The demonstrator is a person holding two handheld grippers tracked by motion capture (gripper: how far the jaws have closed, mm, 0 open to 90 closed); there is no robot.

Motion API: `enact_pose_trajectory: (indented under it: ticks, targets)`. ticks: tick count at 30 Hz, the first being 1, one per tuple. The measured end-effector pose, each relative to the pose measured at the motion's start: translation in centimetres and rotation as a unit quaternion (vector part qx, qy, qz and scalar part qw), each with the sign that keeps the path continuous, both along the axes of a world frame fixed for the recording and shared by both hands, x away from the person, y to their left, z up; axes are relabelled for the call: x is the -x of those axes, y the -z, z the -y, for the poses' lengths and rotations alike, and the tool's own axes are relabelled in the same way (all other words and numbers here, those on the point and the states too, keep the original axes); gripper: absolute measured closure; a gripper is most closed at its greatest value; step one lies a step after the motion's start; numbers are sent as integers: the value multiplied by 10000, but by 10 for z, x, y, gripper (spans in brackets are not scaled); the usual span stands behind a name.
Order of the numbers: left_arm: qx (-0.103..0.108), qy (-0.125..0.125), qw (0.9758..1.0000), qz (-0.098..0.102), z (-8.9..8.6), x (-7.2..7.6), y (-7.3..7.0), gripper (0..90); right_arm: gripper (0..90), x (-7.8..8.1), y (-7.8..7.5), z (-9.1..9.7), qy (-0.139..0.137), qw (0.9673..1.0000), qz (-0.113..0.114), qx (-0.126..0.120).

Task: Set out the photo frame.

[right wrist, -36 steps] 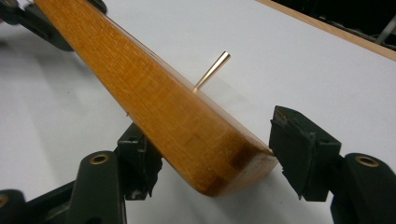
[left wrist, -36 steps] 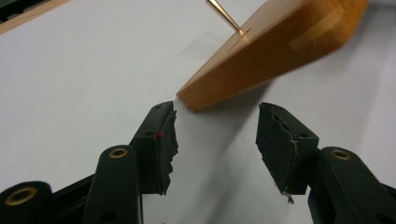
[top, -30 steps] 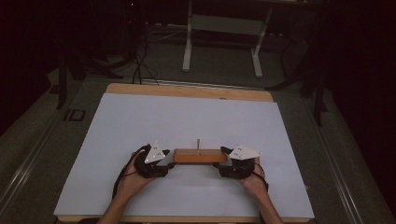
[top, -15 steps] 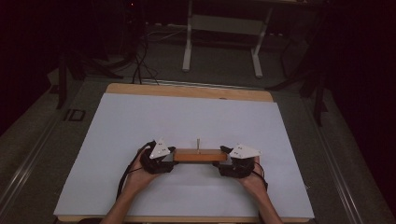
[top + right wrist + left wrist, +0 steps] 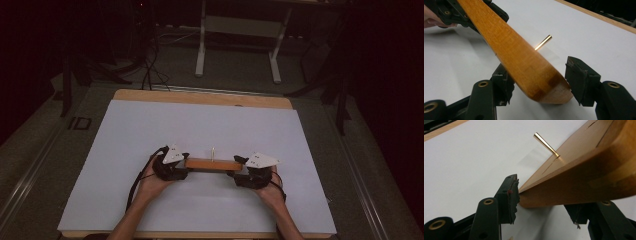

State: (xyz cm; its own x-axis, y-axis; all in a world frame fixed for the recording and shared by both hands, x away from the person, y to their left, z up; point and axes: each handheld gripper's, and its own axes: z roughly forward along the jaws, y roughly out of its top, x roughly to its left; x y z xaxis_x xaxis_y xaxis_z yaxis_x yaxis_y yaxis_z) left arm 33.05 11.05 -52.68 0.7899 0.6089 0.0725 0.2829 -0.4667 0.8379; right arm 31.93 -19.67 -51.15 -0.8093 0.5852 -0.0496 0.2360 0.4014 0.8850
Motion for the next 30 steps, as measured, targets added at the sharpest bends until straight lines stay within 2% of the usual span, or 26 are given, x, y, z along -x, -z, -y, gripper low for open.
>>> enact_pose_trajectory:
  ticks: [3,6,10,15,20,23,29,30]
  targets:
    - [72,62,9999,-42,2,-5,0,481,428,-4,-1,1,2,10000,-23,-49]
    - [-24,85,10000,-15,6,-7,2,479,437,-7,1,2,12,10000,-50,-26]
    - [-24,87,10000,-16,6,-9,3,484,454,-12,6,4,55,9999,-107,22]
    - [-186,115,9997,106,8,-8,2,501,470,-16,11,6,70,9998,-146,76]
    - [-244,140,9994,179,8,-8,3,511,487,-18,15,8,41,9998,-103,152]
    - [-378,156,9988,282,9,-7,3,522,499,-18,15,7,21,9997,-61,228]
    - [-879,214,9937,664,13,-2,3,561,511,-16,13,5,-11,9991,76,429]
    - [-901,211,9934,685,14,-2,3,566,513,-16,13,5,-23,9989,120,459]
